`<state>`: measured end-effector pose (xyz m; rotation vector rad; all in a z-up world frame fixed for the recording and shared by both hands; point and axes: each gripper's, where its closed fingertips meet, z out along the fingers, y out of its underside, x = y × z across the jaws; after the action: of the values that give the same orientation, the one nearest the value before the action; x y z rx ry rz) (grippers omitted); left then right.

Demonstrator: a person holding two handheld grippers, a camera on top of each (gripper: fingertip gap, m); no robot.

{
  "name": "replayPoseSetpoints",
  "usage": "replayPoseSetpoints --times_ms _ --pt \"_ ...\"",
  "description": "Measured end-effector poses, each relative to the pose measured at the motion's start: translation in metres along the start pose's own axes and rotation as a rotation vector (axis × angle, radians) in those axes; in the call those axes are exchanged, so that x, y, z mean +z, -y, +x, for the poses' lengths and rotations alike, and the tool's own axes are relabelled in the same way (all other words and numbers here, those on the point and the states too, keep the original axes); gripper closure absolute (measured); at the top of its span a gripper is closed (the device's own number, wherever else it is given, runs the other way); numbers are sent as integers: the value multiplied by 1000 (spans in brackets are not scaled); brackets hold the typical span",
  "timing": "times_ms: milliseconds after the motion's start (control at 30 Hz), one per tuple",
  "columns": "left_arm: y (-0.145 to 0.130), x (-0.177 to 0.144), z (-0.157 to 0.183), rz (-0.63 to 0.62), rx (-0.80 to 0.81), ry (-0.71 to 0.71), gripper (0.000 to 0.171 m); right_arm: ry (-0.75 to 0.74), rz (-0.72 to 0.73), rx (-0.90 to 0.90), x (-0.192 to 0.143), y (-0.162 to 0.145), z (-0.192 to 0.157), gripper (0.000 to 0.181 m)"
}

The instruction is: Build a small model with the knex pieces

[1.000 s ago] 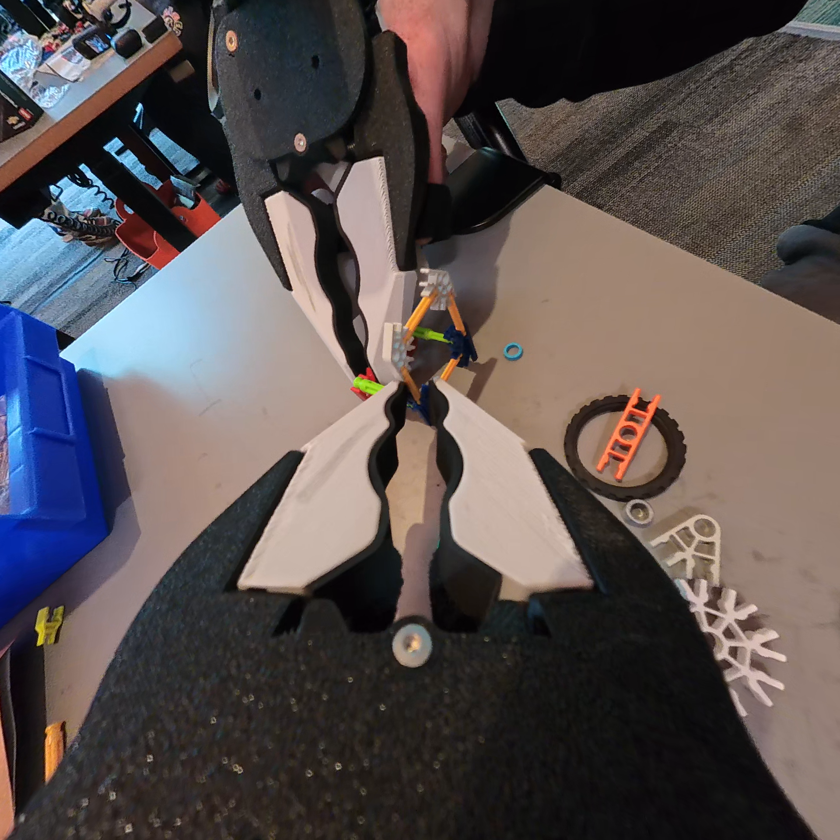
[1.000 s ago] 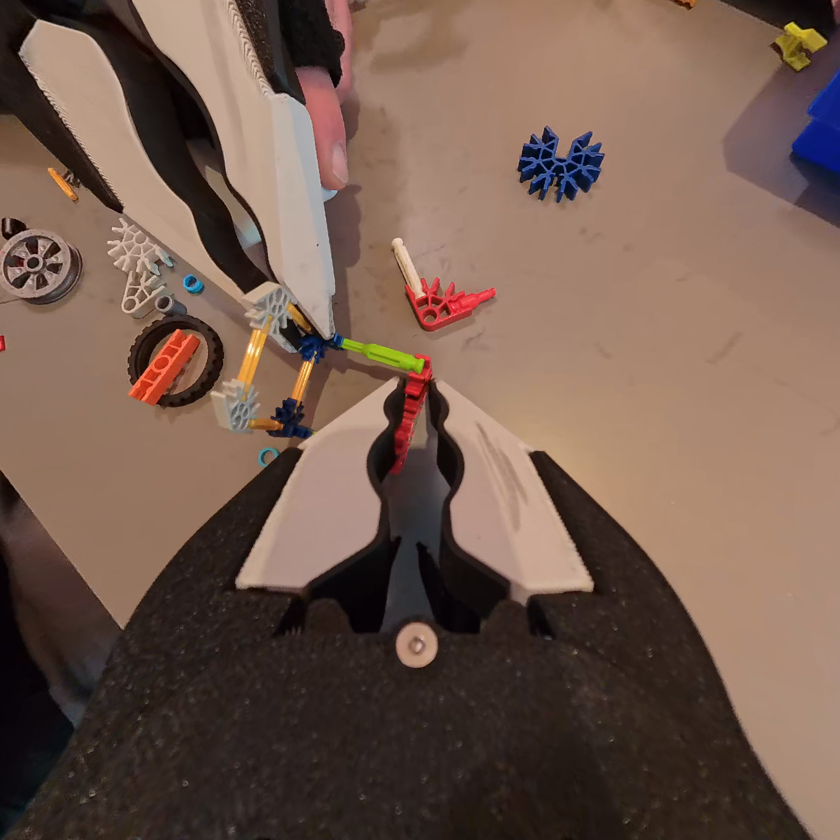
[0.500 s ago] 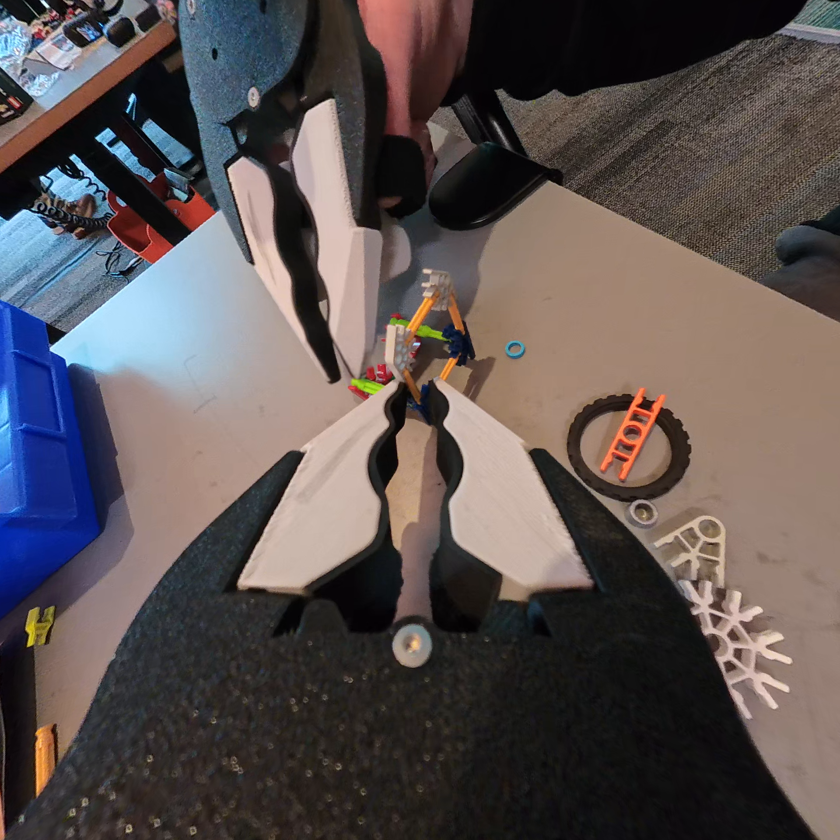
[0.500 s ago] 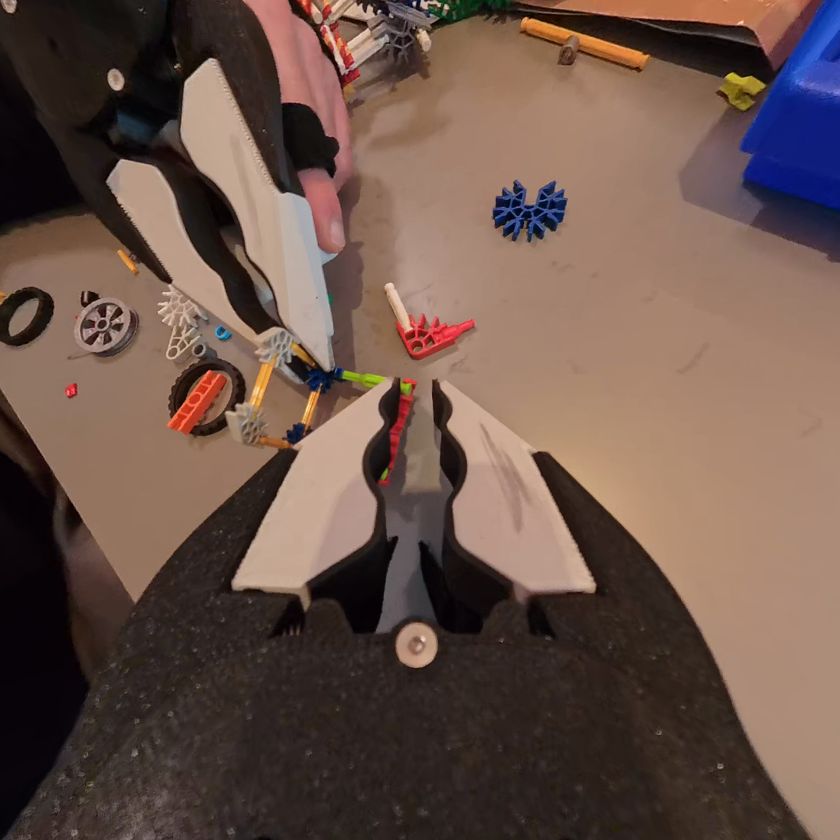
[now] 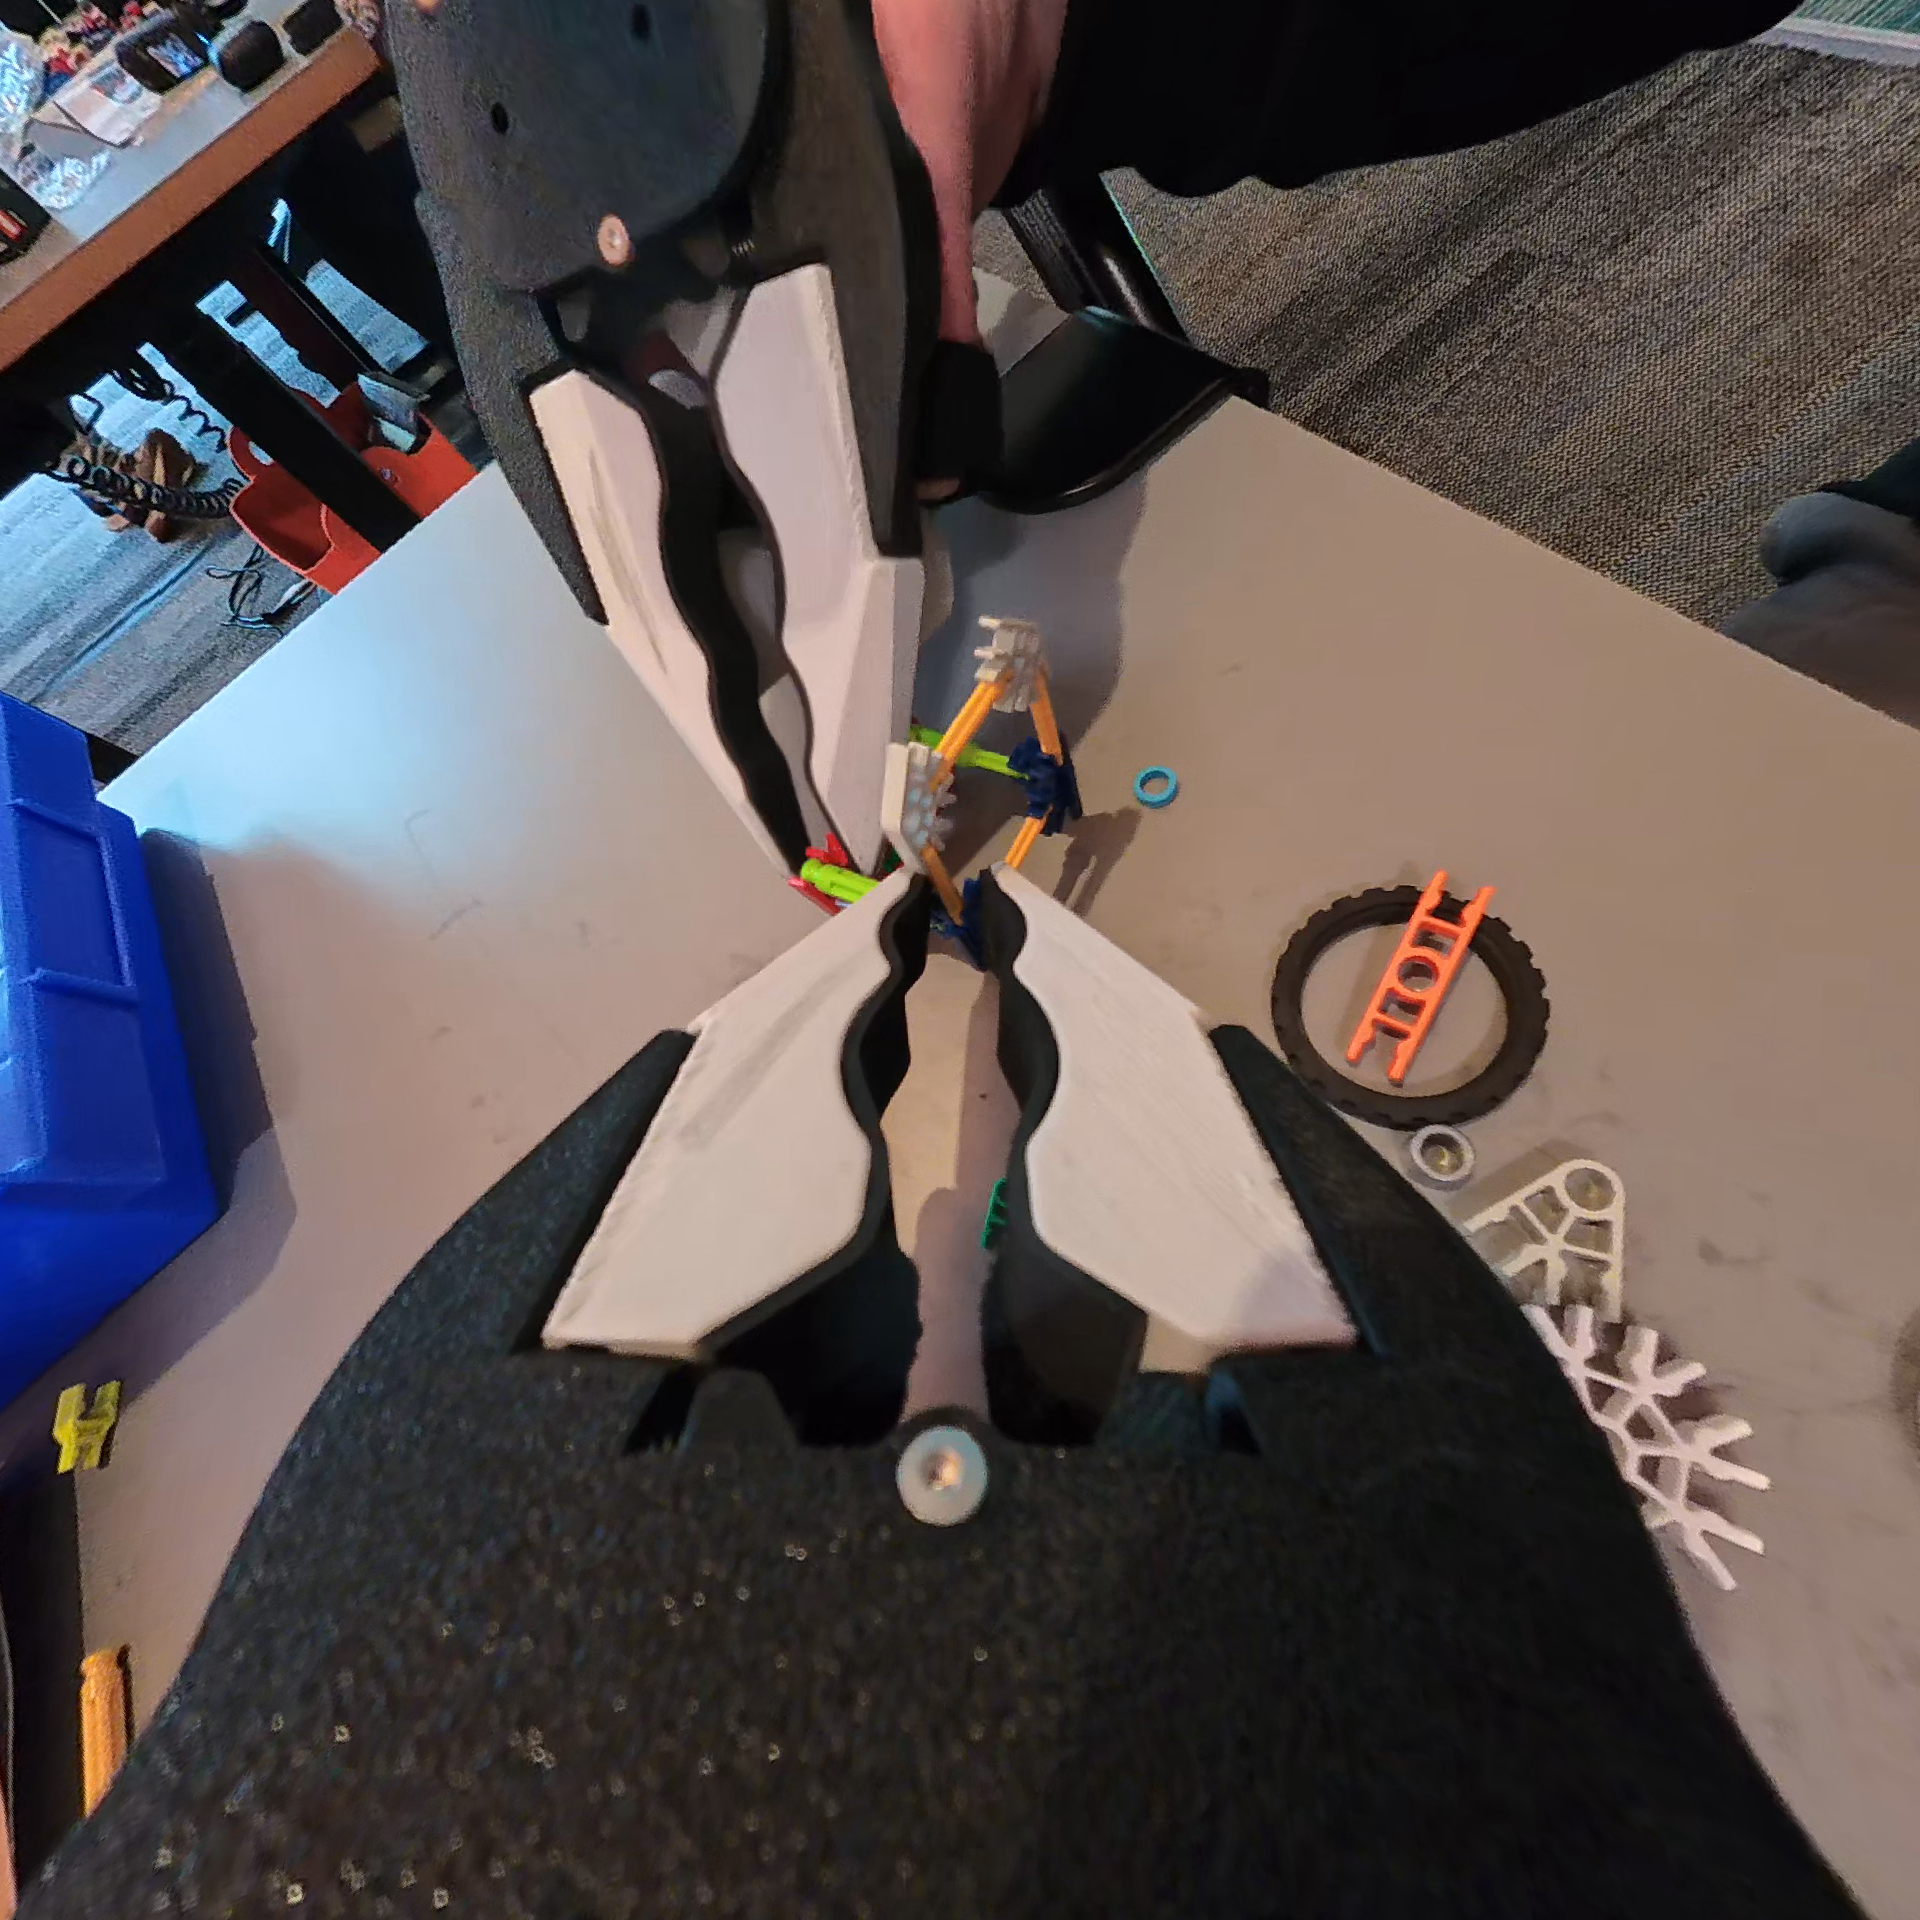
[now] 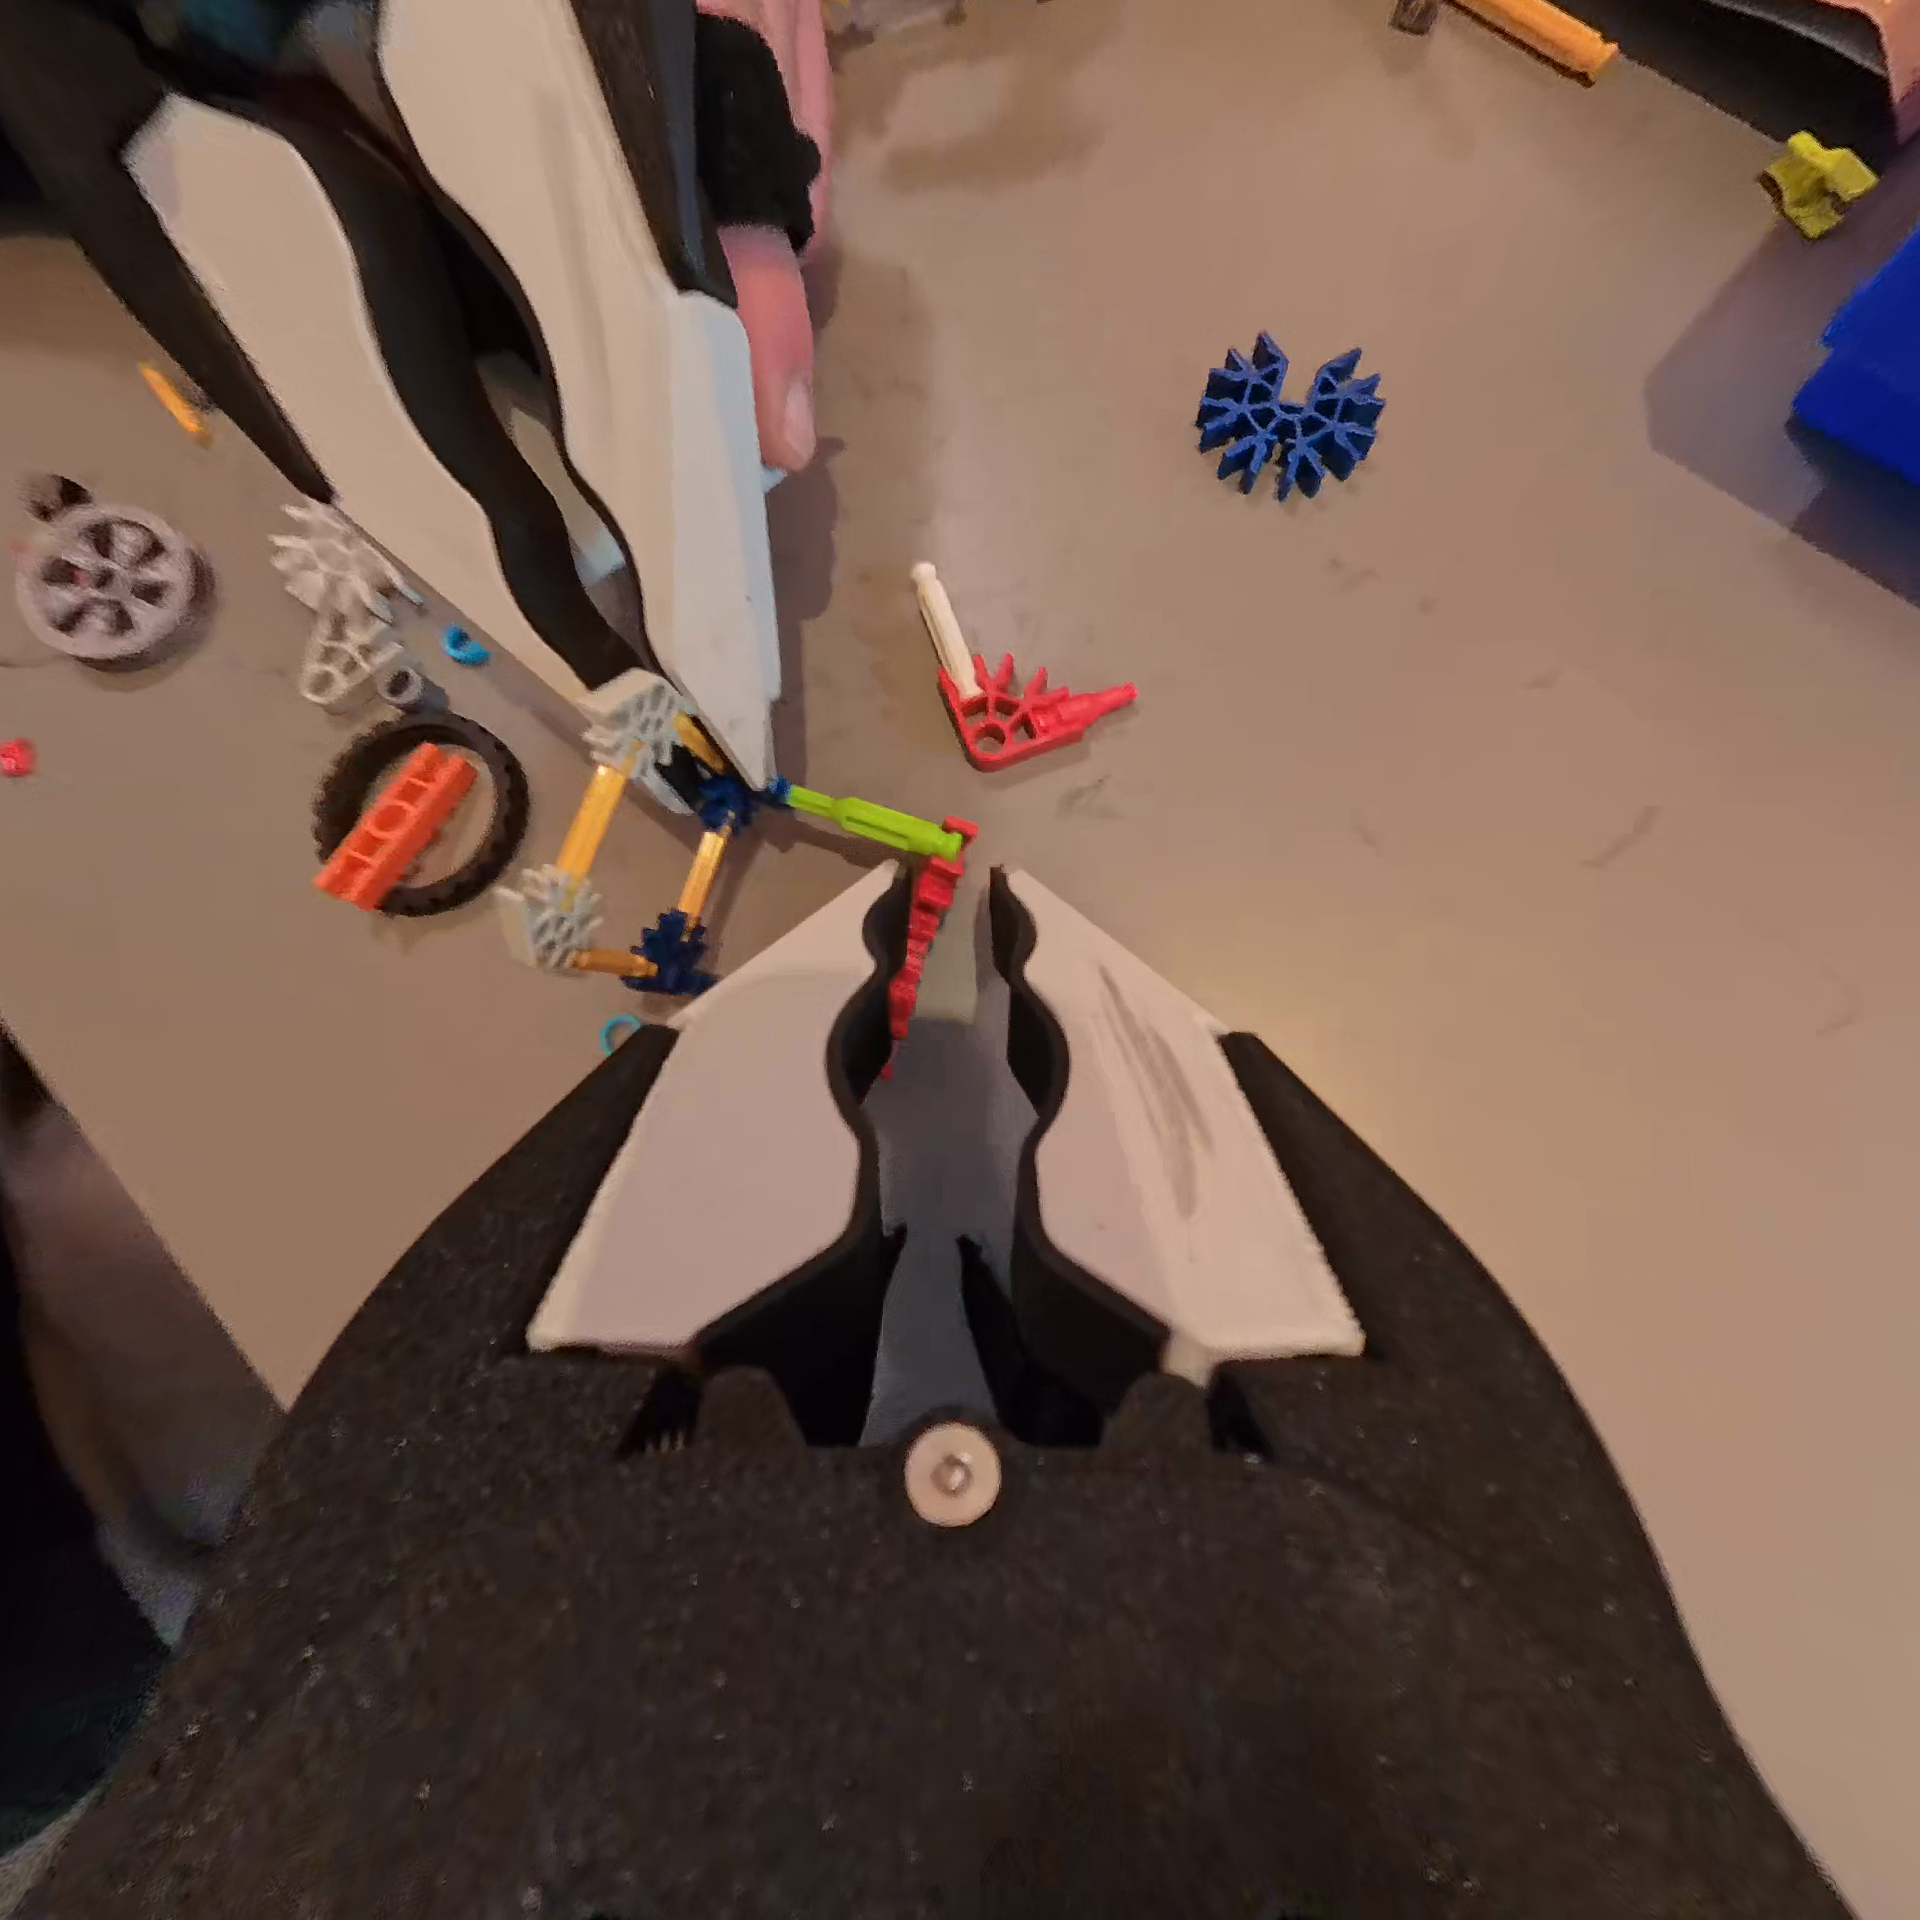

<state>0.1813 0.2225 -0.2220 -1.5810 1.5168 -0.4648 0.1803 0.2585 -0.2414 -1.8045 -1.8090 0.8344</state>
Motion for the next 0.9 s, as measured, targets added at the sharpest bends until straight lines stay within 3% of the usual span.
replayPoseSetpoints --times_ms 433,900 --pt "0 0 0 2 -30 -15 165 -163 -53 -190 7 -4 3 174" --pt "1 5 0 2 2 4 153 -131 11 -163 9 -3 1 175"
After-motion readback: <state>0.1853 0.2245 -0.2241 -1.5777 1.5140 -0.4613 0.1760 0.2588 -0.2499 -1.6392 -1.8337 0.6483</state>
